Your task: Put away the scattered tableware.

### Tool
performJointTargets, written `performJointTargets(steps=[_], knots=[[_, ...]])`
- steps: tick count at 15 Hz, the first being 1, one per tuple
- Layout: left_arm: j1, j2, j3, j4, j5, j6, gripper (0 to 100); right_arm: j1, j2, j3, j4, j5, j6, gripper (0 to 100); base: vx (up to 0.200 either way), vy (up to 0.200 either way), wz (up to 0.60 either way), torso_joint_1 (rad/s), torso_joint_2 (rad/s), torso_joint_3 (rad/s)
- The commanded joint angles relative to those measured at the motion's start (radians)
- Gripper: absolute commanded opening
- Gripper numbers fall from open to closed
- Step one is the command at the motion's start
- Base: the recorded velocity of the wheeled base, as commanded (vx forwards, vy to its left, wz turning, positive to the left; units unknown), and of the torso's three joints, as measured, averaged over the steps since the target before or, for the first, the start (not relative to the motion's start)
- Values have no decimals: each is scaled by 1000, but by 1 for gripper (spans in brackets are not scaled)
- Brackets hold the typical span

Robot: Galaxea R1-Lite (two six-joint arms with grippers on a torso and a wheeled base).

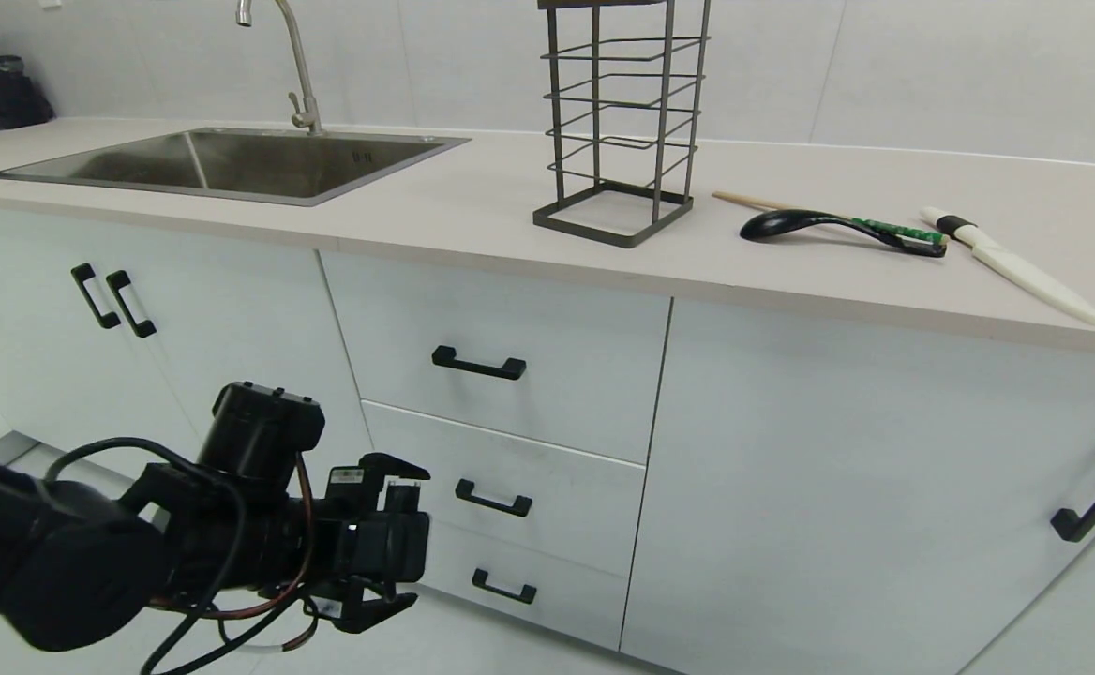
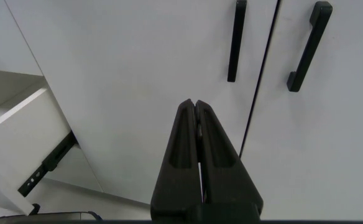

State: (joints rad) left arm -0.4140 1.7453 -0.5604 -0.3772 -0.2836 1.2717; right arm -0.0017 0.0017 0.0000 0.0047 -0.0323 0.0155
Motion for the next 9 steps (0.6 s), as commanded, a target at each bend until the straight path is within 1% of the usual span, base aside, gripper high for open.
performJointTargets(steps=[1,2,3,4,7,9], knots=[[-26,151,-21,-74,3,-2,100,0,1,0,0,0,0,0,0,0,0,0,0,0],[-31,184,-21,-115,6,-5,100,0,1,0,0,0,0,0,0,0,0,0,0,0],[-38,244,-22,-183,21,-11,100,0,1,0,0,0,0,0,0,0,0,0,0,0],[-43,310,-44,-235,29,-20,100,0,1,0,0,0,0,0,0,0,0,0,0,0],[-51,395,-69,-287,31,-22,100,0,0,0,0,0,0,0,0,0,0,0,0,0],[-46,416,-92,-285,32,-22,100,0,0,0,0,0,0,0,0,0,0,0,0,0]])
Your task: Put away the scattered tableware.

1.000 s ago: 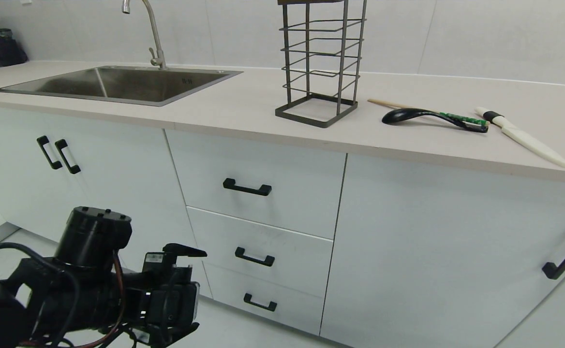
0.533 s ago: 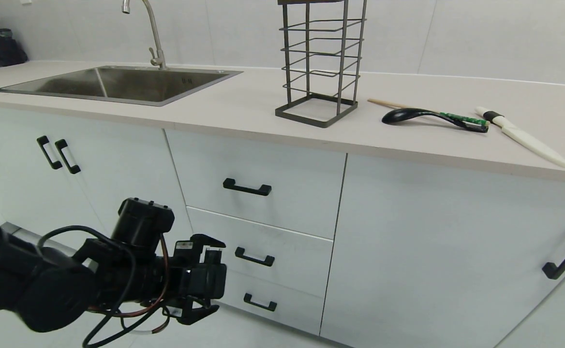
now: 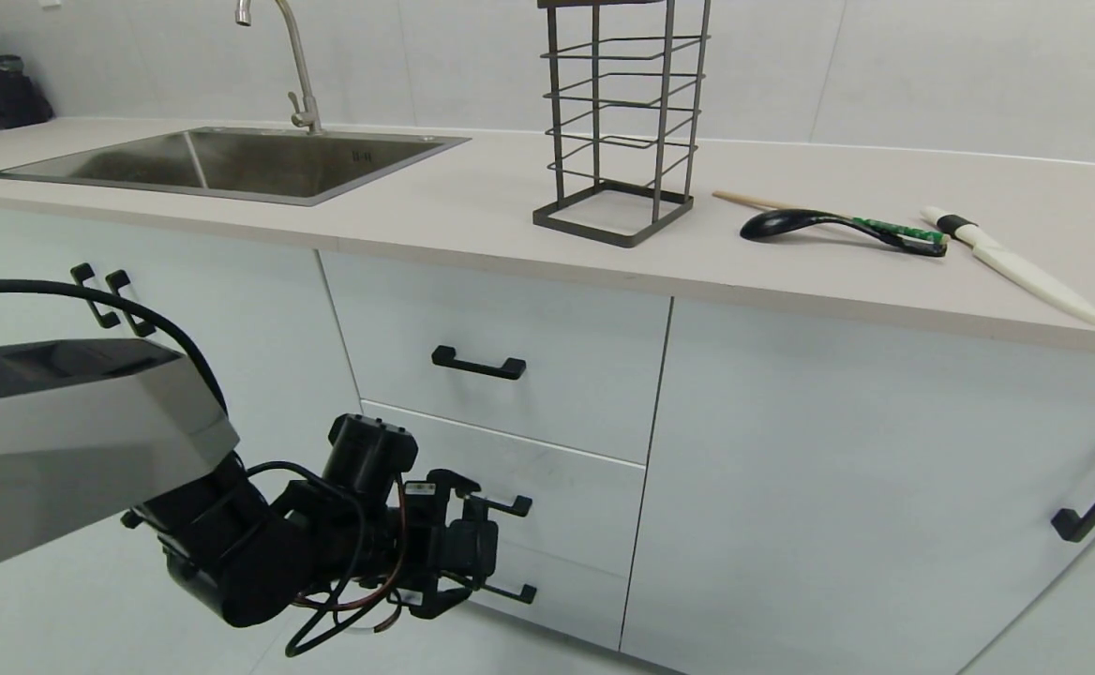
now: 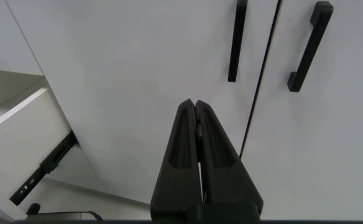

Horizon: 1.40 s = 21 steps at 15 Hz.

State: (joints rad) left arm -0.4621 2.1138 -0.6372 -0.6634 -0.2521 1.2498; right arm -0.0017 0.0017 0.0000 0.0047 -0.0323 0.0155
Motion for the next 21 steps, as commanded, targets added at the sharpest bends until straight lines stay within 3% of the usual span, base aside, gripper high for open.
performJointTargets(steps=[1,4,11,17,21], knots=[[3,63,-24,1,1,0,100,0,1,0,0,0,0,0,0,0,0,0,0,0],[0,106,-30,-2,1,0,100,0,1,0,0,0,0,0,0,0,0,0,0,0],[-1,225,-185,1,7,-4,100,0,0,0,0,0,0,0,0,0,0,0,0,0],[-6,259,-216,-1,14,-10,100,0,1,0,0,0,0,0,0,0,0,0,0,0],[-16,278,-225,2,28,-39,100,0,1,0,0,0,0,0,0,0,0,0,0,0]])
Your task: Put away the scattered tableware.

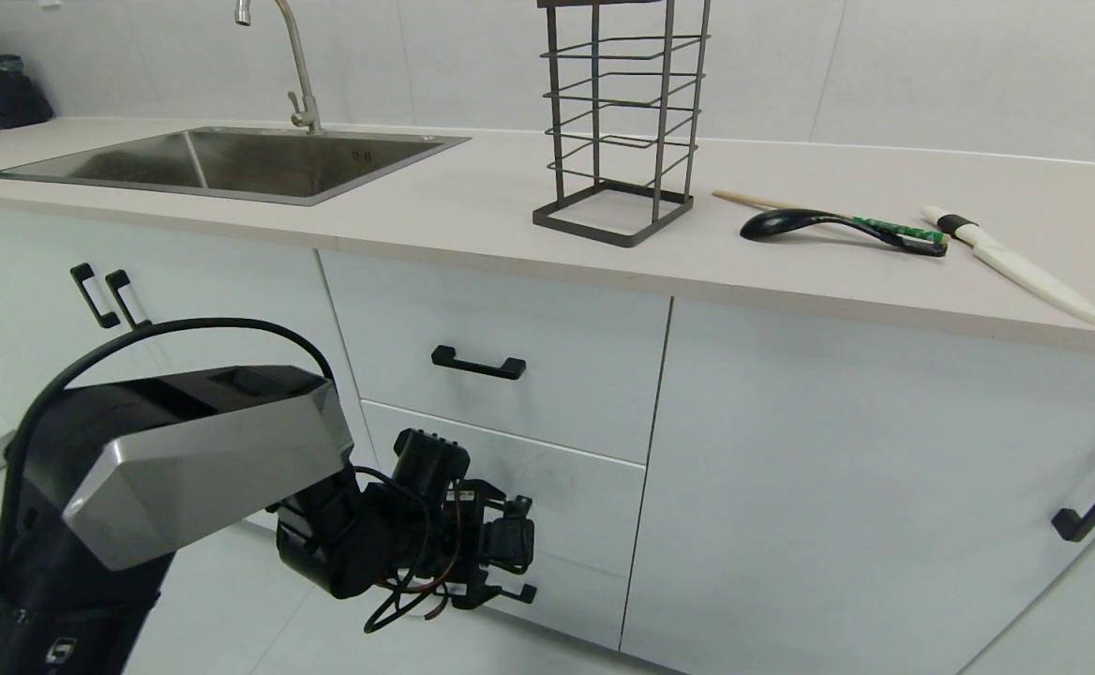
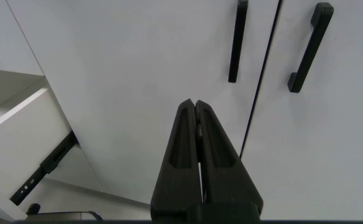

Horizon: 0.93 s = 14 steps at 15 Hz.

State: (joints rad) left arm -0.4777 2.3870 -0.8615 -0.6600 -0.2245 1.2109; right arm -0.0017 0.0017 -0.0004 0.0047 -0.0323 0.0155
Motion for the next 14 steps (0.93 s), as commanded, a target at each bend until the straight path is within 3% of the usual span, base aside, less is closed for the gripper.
performJointTargets(steps=[1,14], knots=[[-1,6,1,3,1,-1,100,0,1,0,0,0,0,0,0,0,0,0,0,0],[-21,-83,133,23,27,-33,100,0,1,-1,0,0,0,0,0,0,0,0,0,0]])
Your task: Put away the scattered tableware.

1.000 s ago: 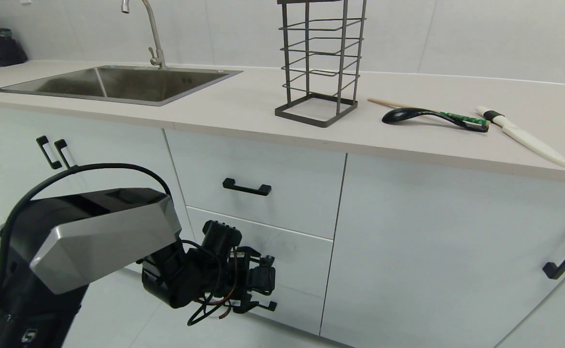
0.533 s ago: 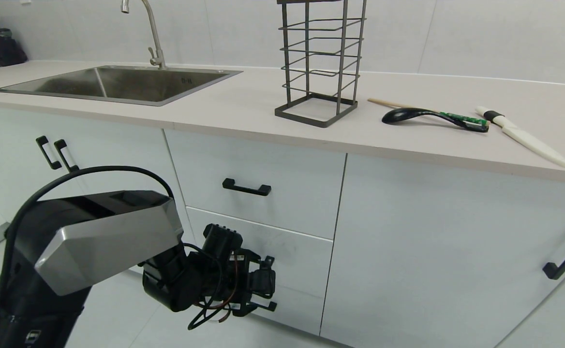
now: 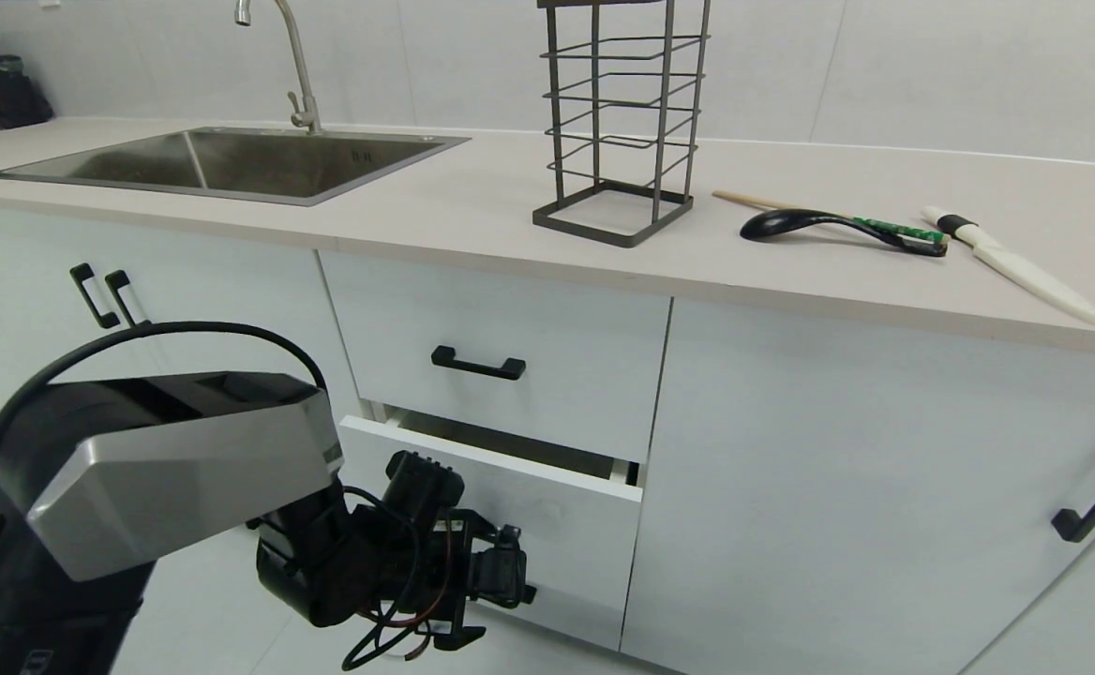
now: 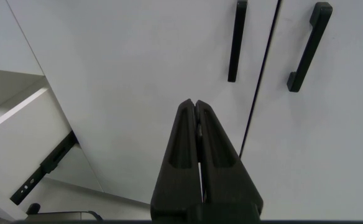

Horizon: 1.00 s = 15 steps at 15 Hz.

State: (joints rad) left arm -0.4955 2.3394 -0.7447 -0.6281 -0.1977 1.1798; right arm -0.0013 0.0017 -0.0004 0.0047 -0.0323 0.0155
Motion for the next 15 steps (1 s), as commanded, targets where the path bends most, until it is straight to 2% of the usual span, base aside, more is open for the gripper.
performJointTargets(steps=[1,3,5,6,7,9,13,15], knots=[[-17,-132,79,-7,0,-5,100,0,1,0,0,0,0,0,0,0,0,0,0,0],[-40,-287,165,-4,1,-22,100,0,1,0,0,0,0,0,0,0,0,0,0,0],[-95,-482,232,25,43,-83,100,0,0,0,0,0,0,0,0,0,0,0,0,0],[-130,-554,232,82,47,-112,100,0,1,0,0,0,0,0,0,0,0,0,0,0],[-163,-603,223,145,55,-127,100,0,1,-1,0,0,0,0,0,0,0,0,0,0],[-169,-624,162,186,67,-157,100,0,1,-1,1,0,0,0,0,0,0,0,0,0],[-152,-483,47,176,63,-158,100,0,1,-1,0,0,0,0,0,0,0,0,0,0],[-121,-373,-28,171,60,-152,100,0,0,0,0,0,0,0,0,0,0,0,0,0]])
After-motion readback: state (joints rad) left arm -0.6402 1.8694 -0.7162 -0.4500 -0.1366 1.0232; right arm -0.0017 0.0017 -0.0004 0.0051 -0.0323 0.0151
